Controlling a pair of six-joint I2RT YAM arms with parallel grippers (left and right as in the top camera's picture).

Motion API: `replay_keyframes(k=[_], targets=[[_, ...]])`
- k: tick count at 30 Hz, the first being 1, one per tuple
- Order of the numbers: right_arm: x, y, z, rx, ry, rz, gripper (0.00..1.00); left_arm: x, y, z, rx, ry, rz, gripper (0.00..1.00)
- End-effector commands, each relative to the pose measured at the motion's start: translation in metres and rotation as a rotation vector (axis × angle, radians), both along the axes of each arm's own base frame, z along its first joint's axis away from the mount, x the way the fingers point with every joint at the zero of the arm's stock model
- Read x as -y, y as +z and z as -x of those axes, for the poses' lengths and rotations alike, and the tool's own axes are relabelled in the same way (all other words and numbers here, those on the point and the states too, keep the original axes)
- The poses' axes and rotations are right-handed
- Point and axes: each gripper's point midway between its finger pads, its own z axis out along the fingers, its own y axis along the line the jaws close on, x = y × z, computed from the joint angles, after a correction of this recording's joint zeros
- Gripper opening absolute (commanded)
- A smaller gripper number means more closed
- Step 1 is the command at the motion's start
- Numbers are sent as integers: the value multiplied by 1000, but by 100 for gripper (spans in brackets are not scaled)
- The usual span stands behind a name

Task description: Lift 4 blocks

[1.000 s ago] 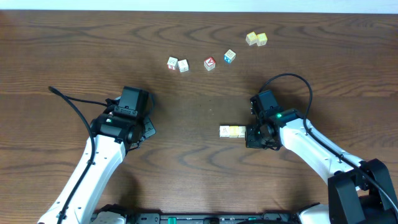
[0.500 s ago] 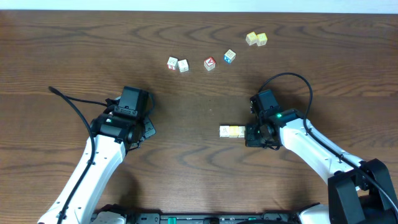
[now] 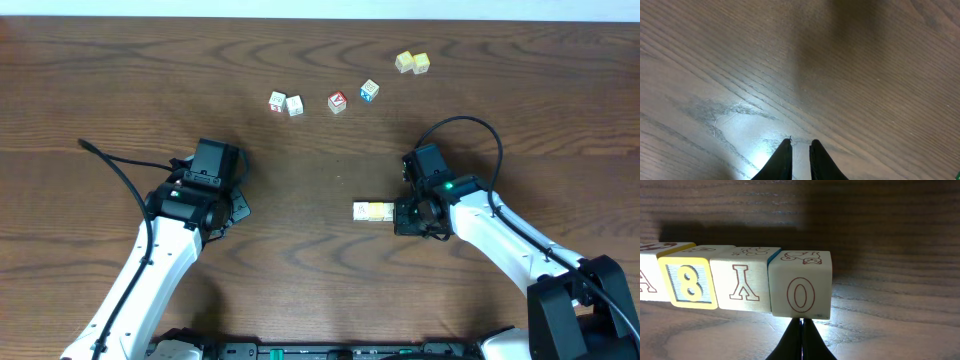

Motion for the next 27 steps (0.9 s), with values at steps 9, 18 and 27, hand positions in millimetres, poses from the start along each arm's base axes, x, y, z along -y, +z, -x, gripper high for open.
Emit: replay_keyframes(k=[9,18,27], targets=[[0,2,-1,15,9,-7,1,-2,-1,0,-4,19,1,15],[0,2,-2,18,10,-9,1,-2,-1,0,-4,19,1,15],[-8,5,1,-3,17,-52,1,-2,-1,0,-4,19,1,15]])
